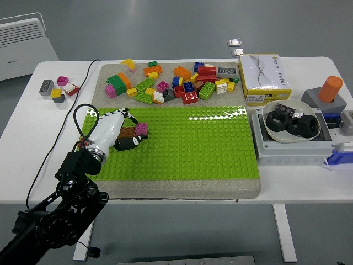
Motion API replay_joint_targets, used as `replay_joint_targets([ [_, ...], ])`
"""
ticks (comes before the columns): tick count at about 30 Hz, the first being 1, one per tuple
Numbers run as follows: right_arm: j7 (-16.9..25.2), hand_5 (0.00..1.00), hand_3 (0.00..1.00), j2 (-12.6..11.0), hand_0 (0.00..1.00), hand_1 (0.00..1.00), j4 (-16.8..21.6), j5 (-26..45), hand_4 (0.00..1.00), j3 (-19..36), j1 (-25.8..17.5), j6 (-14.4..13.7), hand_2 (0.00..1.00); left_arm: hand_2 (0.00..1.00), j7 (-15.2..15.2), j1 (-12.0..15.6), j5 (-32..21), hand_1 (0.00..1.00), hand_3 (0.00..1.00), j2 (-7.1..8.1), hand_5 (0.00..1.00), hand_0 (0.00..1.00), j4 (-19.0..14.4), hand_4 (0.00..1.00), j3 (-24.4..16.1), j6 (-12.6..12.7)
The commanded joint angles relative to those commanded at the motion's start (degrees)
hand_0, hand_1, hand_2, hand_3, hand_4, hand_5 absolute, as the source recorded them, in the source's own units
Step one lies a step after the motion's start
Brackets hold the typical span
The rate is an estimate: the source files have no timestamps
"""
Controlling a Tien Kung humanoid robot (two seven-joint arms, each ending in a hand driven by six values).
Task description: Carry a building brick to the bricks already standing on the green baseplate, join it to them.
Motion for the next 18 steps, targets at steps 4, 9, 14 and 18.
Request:
replay_joint_targets([
  [4, 0.03, 0.906, 0.775, 0.18, 0.52, 0.641, 0.0, -0.13, 0.827, -0.03, 0.0, 0.03, 0.759, 0.914, 0.08, 0.7, -1.48, 0.914, 0.589, 0.44, 0.29, 0.943, -2.78, 0.754, 0.19, 0.37],
  [9, 0.19, 0.905, 0.775, 0.69, 0.52, 0.641, 0.0, 0.11, 0.826, -0.37, 0.08, 0.1, 0.756, 0.895, -1.27, 3.88, -3.26, 0.896, 0.586, 1.82, 0.278, 0.938, -8.04, 0.739, -1.72, 1.85],
  [14, 0.17, 0.905, 0.775, 1.0, 0.52, 0.641, 0.0, 2.01, 0.826, -1.89, -0.4, -0.11, 0.756, 0.895, -7.18, 10.12, -8.61, 0.896, 0.586, 5.05, 0.278, 0.938, -14.15, 0.739, -6.56, 5.86],
  [18, 0.12, 0.906, 0.777, 1.01, 0.52, 0.642, 0.0, 9.31, 0.825, -9.55, -1.05, -2.29, 0.759, 0.789, -12.52, 14.9, -13.18, 0.779, 0.626, 6.79, 0.251, 0.847, -16.5, 0.731, -9.57, 7.18],
])
